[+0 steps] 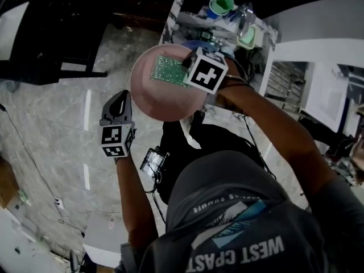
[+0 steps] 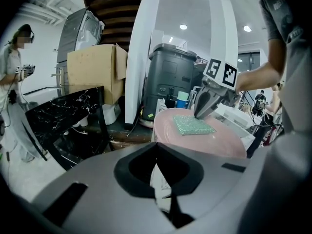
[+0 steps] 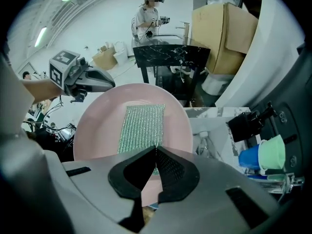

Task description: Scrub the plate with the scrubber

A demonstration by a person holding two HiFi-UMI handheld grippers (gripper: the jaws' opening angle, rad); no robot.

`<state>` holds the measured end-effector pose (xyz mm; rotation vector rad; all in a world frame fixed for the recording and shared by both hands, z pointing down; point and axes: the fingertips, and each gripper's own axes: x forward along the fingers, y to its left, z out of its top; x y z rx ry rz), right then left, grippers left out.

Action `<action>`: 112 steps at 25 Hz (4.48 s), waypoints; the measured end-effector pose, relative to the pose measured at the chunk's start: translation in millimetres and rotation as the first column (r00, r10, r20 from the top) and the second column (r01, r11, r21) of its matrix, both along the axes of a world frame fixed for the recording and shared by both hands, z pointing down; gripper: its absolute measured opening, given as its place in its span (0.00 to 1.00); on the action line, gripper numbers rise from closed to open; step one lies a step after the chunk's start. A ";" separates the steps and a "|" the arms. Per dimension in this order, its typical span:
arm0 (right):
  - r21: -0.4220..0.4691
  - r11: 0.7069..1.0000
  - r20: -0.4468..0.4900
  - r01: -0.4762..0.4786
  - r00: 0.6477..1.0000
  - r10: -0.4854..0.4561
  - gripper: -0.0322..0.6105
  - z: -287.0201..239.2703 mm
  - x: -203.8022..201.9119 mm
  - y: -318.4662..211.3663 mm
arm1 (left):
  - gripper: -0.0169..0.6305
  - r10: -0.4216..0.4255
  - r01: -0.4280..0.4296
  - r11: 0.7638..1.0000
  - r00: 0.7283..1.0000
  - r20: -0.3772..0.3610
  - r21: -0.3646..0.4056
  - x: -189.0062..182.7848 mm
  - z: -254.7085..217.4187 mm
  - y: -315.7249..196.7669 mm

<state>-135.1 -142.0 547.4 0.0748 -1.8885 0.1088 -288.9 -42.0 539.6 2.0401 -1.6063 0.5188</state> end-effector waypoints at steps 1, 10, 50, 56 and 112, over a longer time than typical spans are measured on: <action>0.000 1.000 0.007 -0.001 1.000 0.001 0.10 -0.5 2.0 -0.2 | 0.03 0.001 -0.001 1.000 1.000 0.003 -0.003 -0.7 -0.6 -1.0; -0.127 0.988 0.043 -0.088 0.995 0.094 0.10 4.7 18.7 32.0 | 0.03 -0.010 0.010 1.000 0.999 0.043 0.014 -6.4 -18.1 -6.3; -0.108 0.620 0.273 -0.777 0.577 0.770 0.10 -38.3 365.9 -148.4 | 0.03 0.116 -0.160 0.967 0.970 0.214 0.199 133.1 -158.8 -37.5; -0.153 0.553 0.264 -0.819 0.506 0.821 0.10 -14.9 399.9 -176.8 | 0.03 0.128 -0.169 0.970 0.967 0.222 0.174 152.1 -157.3 -42.6; -0.232 0.482 0.390 -0.845 0.373 0.842 0.22 -15.0 413.8 -195.8 | 0.03 0.132 -0.183 0.969 0.952 0.275 0.167 183.0 -185.3 -25.0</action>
